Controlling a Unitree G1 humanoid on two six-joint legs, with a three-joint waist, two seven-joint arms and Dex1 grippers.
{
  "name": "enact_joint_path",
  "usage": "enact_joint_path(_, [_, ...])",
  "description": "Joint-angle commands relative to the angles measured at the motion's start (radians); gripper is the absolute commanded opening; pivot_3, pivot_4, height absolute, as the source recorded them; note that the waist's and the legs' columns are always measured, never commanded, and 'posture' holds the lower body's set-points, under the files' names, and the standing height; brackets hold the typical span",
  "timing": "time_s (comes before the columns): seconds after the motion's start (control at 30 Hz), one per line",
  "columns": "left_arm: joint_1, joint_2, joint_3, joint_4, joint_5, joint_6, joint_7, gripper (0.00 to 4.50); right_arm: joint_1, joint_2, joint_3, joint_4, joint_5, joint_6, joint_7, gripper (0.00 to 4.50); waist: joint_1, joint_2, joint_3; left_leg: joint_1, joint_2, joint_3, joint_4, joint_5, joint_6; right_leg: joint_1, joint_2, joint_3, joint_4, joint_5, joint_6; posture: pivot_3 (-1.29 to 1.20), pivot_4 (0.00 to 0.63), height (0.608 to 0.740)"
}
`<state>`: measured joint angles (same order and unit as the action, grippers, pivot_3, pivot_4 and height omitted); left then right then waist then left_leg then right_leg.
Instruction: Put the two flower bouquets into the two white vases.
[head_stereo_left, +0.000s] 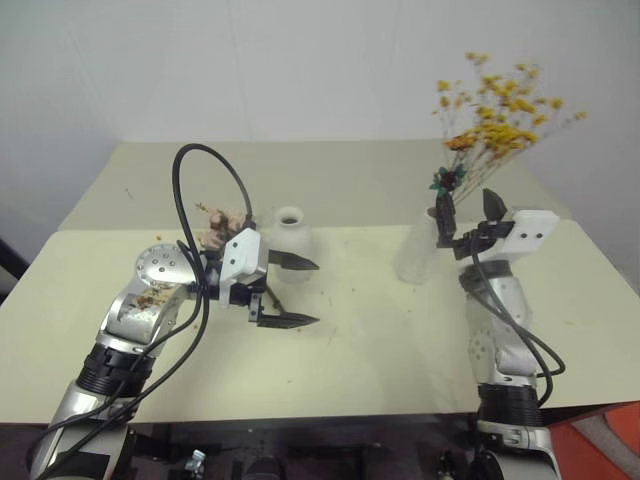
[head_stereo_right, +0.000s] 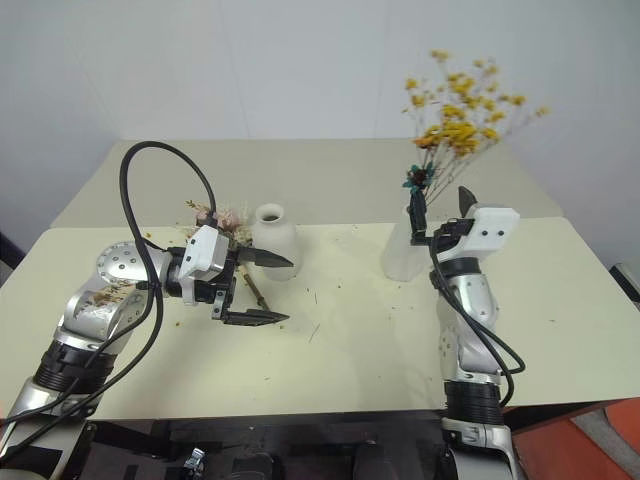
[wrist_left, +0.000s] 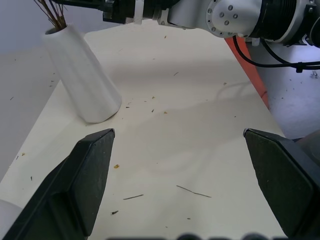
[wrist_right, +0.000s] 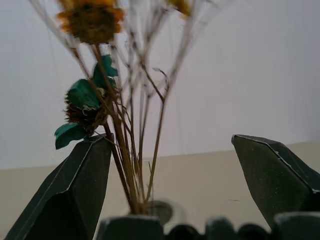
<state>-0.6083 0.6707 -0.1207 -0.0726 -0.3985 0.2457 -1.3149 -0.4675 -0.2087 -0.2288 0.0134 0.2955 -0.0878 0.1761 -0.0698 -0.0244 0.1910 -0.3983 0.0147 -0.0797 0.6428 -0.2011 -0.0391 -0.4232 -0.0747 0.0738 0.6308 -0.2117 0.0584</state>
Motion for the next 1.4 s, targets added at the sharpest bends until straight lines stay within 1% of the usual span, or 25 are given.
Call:
enact_joint_path(0.03, [0.002, 0.007, 0.021, -0.023, -0.014, -0.007, -0.001, 4.5, -0.001, -0.04, 0.006, -0.106, 0.012, 0.114, -0.002, 4.44, -0.001, 0.0, 0.0, 0.0, 0.0, 0.0, 0.0, 0.0, 0.0, 0.0, 0.0, 0.0, 0.0, 0.0, 0.0, 0.0, 0.15, 0.74])
enact_joint_path(0.1, [0.0, 0.008, 0.02, -0.025, -0.009, -0.008, 0.002, 4.5, -0.005, -0.07, 0.023, -0.137, -0.002, 0.193, -0.003, 4.44, 0.0, 0.0, 0.0, 0.0, 0.0, 0.0, 0.0, 0.0, 0.0, 0.0, 0.0, 0.0, 0.0, 0.0, 0.0, 0.0, 0.15, 0.74])
enact_joint_path(0.23, [0.0, 0.008, 0.023, -0.022, -0.013, -0.007, -0.001, 4.5, 0.005, -0.138, 0.06, -0.188, -0.013, 0.247, 0.068, 4.44, 0.001, 0.0, 0.0, 0.0, 0.0, 0.0, 0.0, 0.0, 0.0, 0.0, 0.0, 0.0, 0.0, 0.0, 0.001, 0.0, 0.15, 0.74])
enact_joint_path(0.3, [0.004, 0.01, 0.021, -0.016, -0.008, -0.012, -0.002, 4.5, 0.004, -0.158, 0.069, -0.195, -0.023, 0.284, 0.074, 4.44, 0.001, 0.0, 0.0, 0.0, 0.0, 0.0, 0.0, 0.0, 0.0, 0.0, 0.0, 0.0, -0.001, -0.001, 0.001, 0.0, 0.15, 0.74])
enact_joint_path(0.5, [0.011, 0.012, 0.027, -0.024, -0.011, -0.004, 0.005, 4.5, -0.004, -0.228, 0.078, -0.198, -0.044, 0.319, 0.138, 4.44, 0.002, 0.0, 0.0, 0.0, 0.0, 0.0, 0.0, 0.0, 0.0, 0.0, 0.0, 0.0, 0.0, -0.001, 0.001, 0.0, 0.15, 0.74])
enact_joint_path(0.57, [0.034, 0.019, 0.055, -0.047, -0.036, 0.014, 0.016, 4.5, 0.027, -0.273, 0.066, -0.236, -0.034, 0.346, 0.176, 4.44, 0.002, 0.0, 0.0, 0.0, 0.0, 0.0, 0.0, 0.0, 0.0, 0.0, 0.0, 0.0, -0.001, -0.001, 0.001, 0.0, 0.15, 0.74])
enact_joint_path(0.63, [0.084, 0.022, 0.12, -0.103, -0.091, 0.065, 0.066, 4.5, 0.092, -0.33, 0.033, -0.298, -0.004, 0.375, 0.231, 4.44, 0.004, 0.0, 0.0, -0.001, 0.0, 0.0, 0.0, 0.0, 0.0, 0.0, 0.0, 0.0, -0.001, -0.001, 0.001, 0.0, 0.15, 0.74])
enact_joint_path(0.73, [0.185, -0.004, 0.258, -0.238, -0.195, 0.158, 0.226, 4.5, 0.198, -0.425, -0.044, -0.385, 0.064, 0.42, 0.325, 4.44, 0.007, 0.0, 0.0, -0.002, 0.0, 0.0, 0.0, -0.001, 0.001, 0.0, -0.001, -0.001, -0.001, -0.001, 0.0, 0.0, 0.15, 0.74])
enact_joint_path(0.8, [0.247, -0.014, 0.347, -0.348, -0.258, 0.28, 0.386, 4.5, 0.261, -0.488, -0.115, -0.432, 0.134, 0.473, 0.388, 4.44, 0.008, -0.001, 0.0, -0.002, -0.001, 0.0, 0.001, -0.001, 0.001, 0.0, -0.002, 0.0, -0.002, -0.001, 0.001, 0.0, 0.15, 0.74])
enact_joint_path(0.83, [0.282, -0.013, 0.381, -0.407, -0.257, 0.343, 0.475, 4.5, 0.295, -0.522, -0.154, -0.461, 0.186, 0.513, 0.429, 4.44, 0.009, -0.001, 0.0, -0.002, -0.001, 0.0, 0.001, -0.001, 0.001, 0.0, -0.002, 0.0, -0.002, -0.001, 0.001, 0.0, 0.15, 0.74])
enact_joint_path(0.87, [0.311, -0.008, 0.404, -0.458, -0.25, 0.41, 0.559, 4.5, 0.328, -0.559, -0.186, -0.491, 0.242, 0.553, 0.476, 4.44, 0.009, -0.001, 0.0, -0.001, -0.001, 0.0, 0.002, -0.001, 0.001, 0.001, -0.002, 0.0, -0.001, -0.002, 0.003, 0.0, 0.15, 0.74])
enact_joint_path(0.93, [0.317, -0.009, 0.435, -0.521, -0.274, 0.585, 0.728, 4.5, 0.386, -0.628, -0.216, -0.549, 0.308, 0.586, 0.573, 4.44, 0.012, -0.001, 0.001, 0.003, 0.0, 0.0, 0.002, -0.001, 0.001, 0.005, -0.001, 0.0, -0.001, -0.003, 0.004, 0.0, 0.15, 0.74])
enact_joint_path(1.0, [0.282, -0.032, 0.416, -0.58, -0.231, 0.727, 0.904, 4.5, 0.407, -0.675, -0.225, -0.583, 0.364, 0.626, 0.619, 4.44, 0.012, -0.002, 0.001, 0.007, 0.0, 0.0, 0.002, -0.001, 0.001, 0.009, -0.001, 0.0, 0.0, -0.003, 0.004, 0.0, 0.15, 0.74])
enact_joint_path(1.03, [0.25, -0.047, 0.416, -0.582, -0.237, 0.809, 0.967, 4.5, 0.398, -0.688, -0.213, -0.594, 0.38, 0.633, 0.629, 4.44, 0.012, -0.004, 0.002, 0.011, 0.0, 0.0, 0.002, -0.001, 0.001, 0.013, 0.0, 0.0, -0.001, -0.003, 0.004, 0.0, 0.15, 0.74])
enact_joint_path(1.07, [0.208, -0.076, 0.424, -0.569, -0.242, 0.902, 1.031, 4.5, 0.38, -0.698, -0.19, -0.605, 0.382, 0.637, 0.632, 4.44, 0.012, -0.006, 0.003, 0.014, 0.001, 0.0, 0.002, -0.001, 0.001, 0.017, 0.0, -0.001, -0.001, -0.003, 0.003, 0.0, 0.15, 0.74])
enact_joint_path(1.1, [0.147, -0.11, 0.435, -0.54, -0.236, 1.023, 1.09, 4.5, 0.356, -0.708, -0.163, -0.612, 0.384, 0.651, 0.627, 4.44, 0.013, -0.007, 0.003, 0.016, 0.0, 0.0, 0.002, -0.001, 0.001, 0.019, 0.0, -0.001, -0.002, -0.006, -0.002, 0.0, 0.15, 0.74])
enact_joint_path(1.17, [-0.006, -0.198, 0.447, -0.449, -0.148, 1.261, 1.212, 4.5, 0.292, -0.715, -0.11, -0.611, 0.398, 0.686, 0.616, 4.44, 0.013, -0.009, 0.003, 0.016, 0.0, 0.0, 0.004, -0.001, 0.0, 0.019, 0.0, -0.001, -0.002, -0.006, -0.002, 0.0, 0.15, 0.74])
enact_joint_path(1.2, [-0.08, -0.246, 0.464, -0.376, -0.108, 1.328, 1.285, 4.5, 0.257, -0.71, -0.087, -0.607, 0.408, 0.703, 0.611, 4.44, 0.013, -0.011, 0.003, 0.015, -0.001, -0.001, 0.005, -0.001, 0.0, 0.019, -0.001, -0.001, -0.002, -0.006, -0.001, 0.0, 0.15, 0.74])
enact_joint_path(1.27, [-0.184, -0.328, 0.503, -0.247, -0.083, 1.368, 1.394, 4.5, 0.206, -0.712, -0.036, -0.61, 0.412, 0.701, 0.641, 4.44, 0.015, -0.012, 0.003, 0.014, -0.001, -0.001, 0.006, -0.001, 0.0, 0.02, 0.0, -0.001, -0.003, -0.004, 0.002, 0.0, 0.15, 0.74])
enact_joint_path(1.3, [-0.227, -0.369, 0.521, -0.182, -0.078, 1.369, 1.447, 4.5, 0.185, -0.712, -0.01, -0.611, 0.403, 0.692, 0.654, 4.44, 0.016, -0.012, 0.003, 0.013, -0.001, -0.002, 0.005, -0.001, 0.0, 0.019, 0.0, -0.001, -0.004, -0.002, 0.006, 0.0, 0.15, 0.74])
enact_joint_path(1.4, [-0.295, -0.44, 0.546, -0.075, -0.081, 1.369, 1.556, 4.5, 0.136, -0.702, 0.037, -0.596, 0.385, 0.697, 0.651, 4.44, 0.02, -0.012, 0.003, 0.01, -0.001, -0.002, 0.0, -0.001, 0.0, 0.016, -0.001, -0.001, -0.008, -0.003, 0.006, 0.0, 0.15, 0.74])
